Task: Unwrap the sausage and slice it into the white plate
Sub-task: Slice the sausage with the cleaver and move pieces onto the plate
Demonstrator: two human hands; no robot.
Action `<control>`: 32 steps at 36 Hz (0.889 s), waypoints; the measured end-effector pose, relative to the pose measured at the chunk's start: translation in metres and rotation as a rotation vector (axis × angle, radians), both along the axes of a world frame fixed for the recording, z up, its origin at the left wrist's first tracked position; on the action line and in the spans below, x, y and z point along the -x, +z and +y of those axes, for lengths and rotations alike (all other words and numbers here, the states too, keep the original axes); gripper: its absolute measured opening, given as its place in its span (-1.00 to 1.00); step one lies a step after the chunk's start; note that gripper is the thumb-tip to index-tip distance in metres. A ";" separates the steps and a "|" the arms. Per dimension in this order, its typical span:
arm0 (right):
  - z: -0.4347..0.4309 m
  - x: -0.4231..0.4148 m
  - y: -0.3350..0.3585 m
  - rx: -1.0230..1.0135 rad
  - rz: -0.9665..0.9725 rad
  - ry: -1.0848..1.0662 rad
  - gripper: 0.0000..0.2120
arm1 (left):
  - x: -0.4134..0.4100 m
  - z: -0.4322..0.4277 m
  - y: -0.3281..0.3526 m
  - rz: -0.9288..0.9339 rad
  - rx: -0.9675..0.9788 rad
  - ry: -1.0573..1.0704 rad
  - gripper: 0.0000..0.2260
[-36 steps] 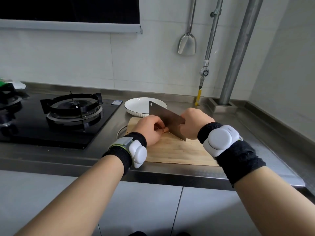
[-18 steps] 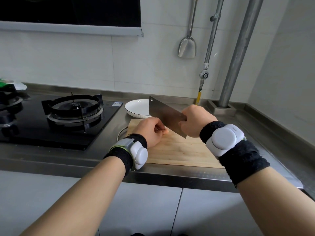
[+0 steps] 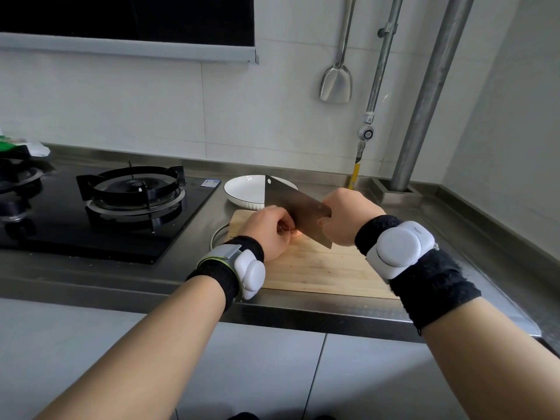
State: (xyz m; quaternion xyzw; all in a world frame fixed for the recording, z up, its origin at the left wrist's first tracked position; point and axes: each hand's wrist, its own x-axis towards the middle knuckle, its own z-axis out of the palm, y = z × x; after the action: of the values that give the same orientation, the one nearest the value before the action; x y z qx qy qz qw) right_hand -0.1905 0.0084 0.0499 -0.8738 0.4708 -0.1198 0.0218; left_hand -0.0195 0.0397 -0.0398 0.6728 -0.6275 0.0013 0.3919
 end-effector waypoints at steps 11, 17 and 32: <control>0.001 -0.005 -0.002 -0.040 0.035 -0.017 -0.85 | -0.001 -0.001 -0.001 0.005 -0.013 0.015 -0.88; -0.001 -0.007 -0.006 -0.059 0.033 -0.040 -0.86 | 0.000 -0.001 0.001 0.005 -0.016 0.030 -0.90; 0.002 -0.013 0.000 -0.095 0.103 -0.046 -0.91 | 0.002 0.005 0.003 0.047 -0.031 0.132 -0.84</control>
State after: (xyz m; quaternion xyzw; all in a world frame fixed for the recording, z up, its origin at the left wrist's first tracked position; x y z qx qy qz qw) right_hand -0.1774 0.0100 0.0497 -0.8657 0.4965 -0.0525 0.0364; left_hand -0.0212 0.0445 -0.0371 0.7184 -0.5724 0.0018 0.3953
